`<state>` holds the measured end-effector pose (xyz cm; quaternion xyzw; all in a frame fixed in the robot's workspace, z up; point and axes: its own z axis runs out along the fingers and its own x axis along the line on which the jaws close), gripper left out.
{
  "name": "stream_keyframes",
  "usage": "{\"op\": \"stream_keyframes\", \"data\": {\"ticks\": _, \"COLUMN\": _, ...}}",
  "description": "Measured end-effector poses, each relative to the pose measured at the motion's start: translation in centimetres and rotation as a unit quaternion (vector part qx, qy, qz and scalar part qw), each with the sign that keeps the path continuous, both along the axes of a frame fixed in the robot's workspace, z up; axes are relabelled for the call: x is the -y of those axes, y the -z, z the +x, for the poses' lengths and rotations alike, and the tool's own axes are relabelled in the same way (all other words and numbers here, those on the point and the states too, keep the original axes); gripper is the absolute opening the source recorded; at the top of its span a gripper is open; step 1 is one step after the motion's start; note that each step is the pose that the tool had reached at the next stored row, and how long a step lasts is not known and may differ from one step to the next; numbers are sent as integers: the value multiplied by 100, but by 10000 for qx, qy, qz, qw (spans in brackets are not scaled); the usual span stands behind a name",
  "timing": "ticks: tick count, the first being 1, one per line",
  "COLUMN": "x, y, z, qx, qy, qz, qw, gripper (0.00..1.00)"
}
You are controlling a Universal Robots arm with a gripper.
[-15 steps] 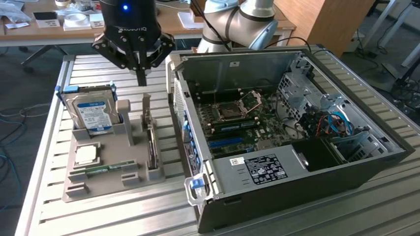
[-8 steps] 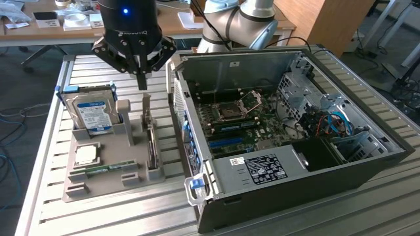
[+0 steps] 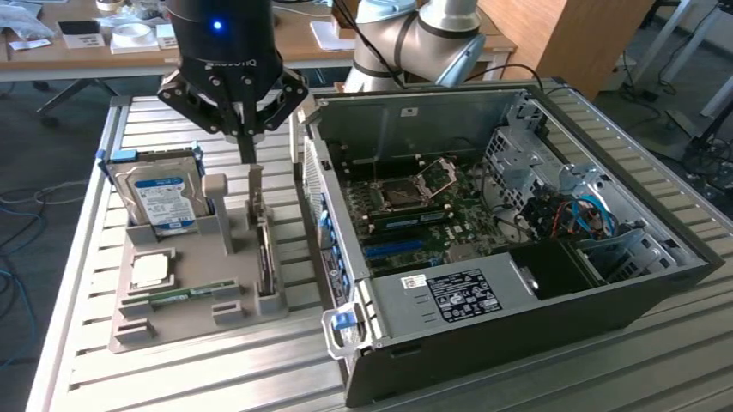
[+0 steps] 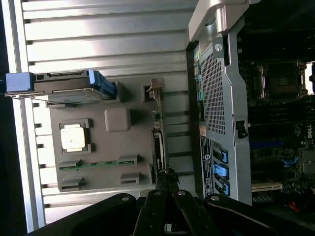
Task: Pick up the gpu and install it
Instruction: 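Reach for the gpu, then pick up the gpu and move the gpu toward the slot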
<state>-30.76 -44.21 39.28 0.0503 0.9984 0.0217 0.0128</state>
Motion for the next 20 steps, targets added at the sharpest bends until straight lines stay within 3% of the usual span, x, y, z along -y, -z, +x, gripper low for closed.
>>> {"op": "stream_keyframes", "data": {"ticks": 8, "x": 40, "y": 3, "z": -44, "qx": 0, "qy": 0, "qz": 0, "qw": 10000, "gripper": 11}}
{"op": "stream_keyframes", "data": {"ticks": 20, "x": 42, "y": 3, "z": -47, "qx": 0, "qy": 0, "qz": 0, "qw": 10000, "gripper": 11}}
